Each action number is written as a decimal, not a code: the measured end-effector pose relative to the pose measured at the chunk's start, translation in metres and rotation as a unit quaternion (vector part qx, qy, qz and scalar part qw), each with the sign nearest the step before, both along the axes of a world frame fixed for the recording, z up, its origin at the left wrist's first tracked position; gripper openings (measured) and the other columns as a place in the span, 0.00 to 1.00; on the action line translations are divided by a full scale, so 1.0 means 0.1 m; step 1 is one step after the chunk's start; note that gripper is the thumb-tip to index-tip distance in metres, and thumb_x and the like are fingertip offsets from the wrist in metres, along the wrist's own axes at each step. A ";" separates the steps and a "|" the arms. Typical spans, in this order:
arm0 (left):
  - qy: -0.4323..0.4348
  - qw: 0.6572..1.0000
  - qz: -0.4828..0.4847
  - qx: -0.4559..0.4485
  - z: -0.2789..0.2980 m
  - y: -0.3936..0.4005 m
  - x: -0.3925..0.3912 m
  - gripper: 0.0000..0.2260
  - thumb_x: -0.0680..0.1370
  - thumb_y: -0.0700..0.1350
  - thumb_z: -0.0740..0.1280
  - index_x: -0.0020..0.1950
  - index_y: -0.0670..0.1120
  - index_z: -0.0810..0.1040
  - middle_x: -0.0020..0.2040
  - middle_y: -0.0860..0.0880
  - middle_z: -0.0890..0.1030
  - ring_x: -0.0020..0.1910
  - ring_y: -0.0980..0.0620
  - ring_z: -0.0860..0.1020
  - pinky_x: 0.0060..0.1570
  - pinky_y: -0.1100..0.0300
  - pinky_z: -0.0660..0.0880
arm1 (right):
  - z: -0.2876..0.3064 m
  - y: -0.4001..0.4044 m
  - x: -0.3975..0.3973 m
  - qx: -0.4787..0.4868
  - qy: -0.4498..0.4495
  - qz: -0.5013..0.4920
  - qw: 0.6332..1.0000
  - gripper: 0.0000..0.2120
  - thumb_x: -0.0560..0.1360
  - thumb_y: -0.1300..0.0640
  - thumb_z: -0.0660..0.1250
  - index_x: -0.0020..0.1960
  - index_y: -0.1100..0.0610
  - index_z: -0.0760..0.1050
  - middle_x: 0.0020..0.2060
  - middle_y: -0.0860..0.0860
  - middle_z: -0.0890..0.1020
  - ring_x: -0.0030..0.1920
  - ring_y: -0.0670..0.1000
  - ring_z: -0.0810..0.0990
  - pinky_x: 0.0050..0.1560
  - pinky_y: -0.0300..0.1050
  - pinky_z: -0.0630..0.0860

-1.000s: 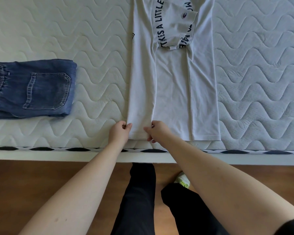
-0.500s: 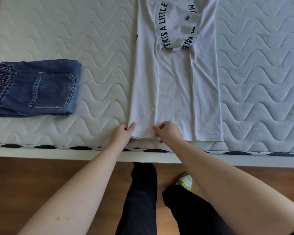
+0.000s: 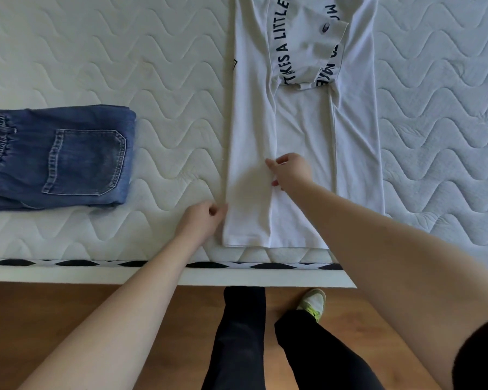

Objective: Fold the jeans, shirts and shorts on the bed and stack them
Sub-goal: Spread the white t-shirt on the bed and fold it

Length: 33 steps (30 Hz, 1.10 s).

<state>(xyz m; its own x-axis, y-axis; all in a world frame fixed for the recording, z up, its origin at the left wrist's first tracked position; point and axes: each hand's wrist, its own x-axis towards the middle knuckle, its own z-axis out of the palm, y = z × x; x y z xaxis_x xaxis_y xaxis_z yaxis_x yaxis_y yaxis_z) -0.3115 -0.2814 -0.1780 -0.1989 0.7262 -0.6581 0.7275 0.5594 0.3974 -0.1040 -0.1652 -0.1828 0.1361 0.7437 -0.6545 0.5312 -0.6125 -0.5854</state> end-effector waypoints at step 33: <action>0.009 0.991 -0.028 0.133 -0.04 3.98 0.17 0.24 0.79 0.44 0.65 0.74 0.46 0.64 0.62 0.41 0.76 0.59 0.41 0.76 0.57 0.56 0.71 | 0.31 2.60 0.43 0.134 0.019 -0.068 0.989 0.06 0.77 0.52 0.65 0.52 0.48 0.77 0.43 0.44 0.82 0.37 0.45 0.80 0.34 0.40 0.74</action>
<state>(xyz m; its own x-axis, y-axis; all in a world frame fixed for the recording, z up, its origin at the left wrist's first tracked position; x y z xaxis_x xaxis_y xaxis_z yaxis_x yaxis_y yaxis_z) -0.2946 0.1171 -0.1819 -0.1643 0.8833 -0.4390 0.7628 0.3960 0.5112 -0.0608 0.0948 -0.1522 0.2256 0.8673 -0.4438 0.4294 -0.4974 -0.7538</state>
